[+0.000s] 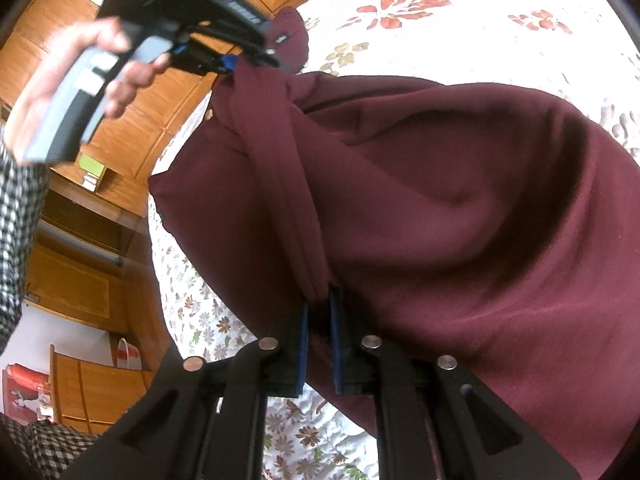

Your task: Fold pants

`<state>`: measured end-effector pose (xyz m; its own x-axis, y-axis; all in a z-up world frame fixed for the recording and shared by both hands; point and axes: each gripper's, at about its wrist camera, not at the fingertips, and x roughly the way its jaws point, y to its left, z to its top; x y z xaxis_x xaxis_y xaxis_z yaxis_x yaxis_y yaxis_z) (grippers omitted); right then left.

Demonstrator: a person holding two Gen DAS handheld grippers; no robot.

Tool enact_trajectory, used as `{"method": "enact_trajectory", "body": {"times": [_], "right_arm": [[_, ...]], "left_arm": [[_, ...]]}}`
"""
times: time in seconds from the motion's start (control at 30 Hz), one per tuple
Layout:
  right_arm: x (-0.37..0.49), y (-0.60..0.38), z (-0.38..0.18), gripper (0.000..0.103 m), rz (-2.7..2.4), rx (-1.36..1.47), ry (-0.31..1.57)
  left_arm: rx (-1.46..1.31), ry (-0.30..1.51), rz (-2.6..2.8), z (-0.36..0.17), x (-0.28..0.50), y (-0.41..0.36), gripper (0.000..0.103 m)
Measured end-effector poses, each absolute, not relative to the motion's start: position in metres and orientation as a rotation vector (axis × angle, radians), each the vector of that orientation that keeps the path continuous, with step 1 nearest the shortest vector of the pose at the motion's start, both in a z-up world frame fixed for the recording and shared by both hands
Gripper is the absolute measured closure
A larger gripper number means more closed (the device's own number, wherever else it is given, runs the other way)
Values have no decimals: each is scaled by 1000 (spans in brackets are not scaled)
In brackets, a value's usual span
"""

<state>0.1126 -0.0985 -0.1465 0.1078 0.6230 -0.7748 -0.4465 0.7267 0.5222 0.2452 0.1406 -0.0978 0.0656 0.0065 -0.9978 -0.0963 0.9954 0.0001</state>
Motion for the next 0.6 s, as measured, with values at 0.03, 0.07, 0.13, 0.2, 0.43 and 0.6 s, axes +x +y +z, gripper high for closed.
{"method": "enact_trajectory", "body": {"times": [0.03, 0.07, 0.13, 0.2, 0.43, 0.6], "right_arm": [[112, -99, -146, 94, 792, 172, 1232], [112, -99, -146, 94, 791, 173, 1232], [112, -101, -145, 94, 788, 174, 1232], [112, -102, -144, 94, 783, 173, 1232], [112, -101, -143, 94, 775, 156, 1239], [109, -98, -139, 94, 763, 112, 1245]], "left_arm": [[-94, 1473, 80, -92, 238, 145, 85], [-107, 1443, 81, -87, 232, 148, 87], [-146, 1355, 82, -72, 211, 157, 88], [-183, 1278, 78, -61, 191, 164, 88], [-317, 1024, 108, -46, 98, 190, 88], [-414, 884, 117, -73, 58, 206, 76]]}}
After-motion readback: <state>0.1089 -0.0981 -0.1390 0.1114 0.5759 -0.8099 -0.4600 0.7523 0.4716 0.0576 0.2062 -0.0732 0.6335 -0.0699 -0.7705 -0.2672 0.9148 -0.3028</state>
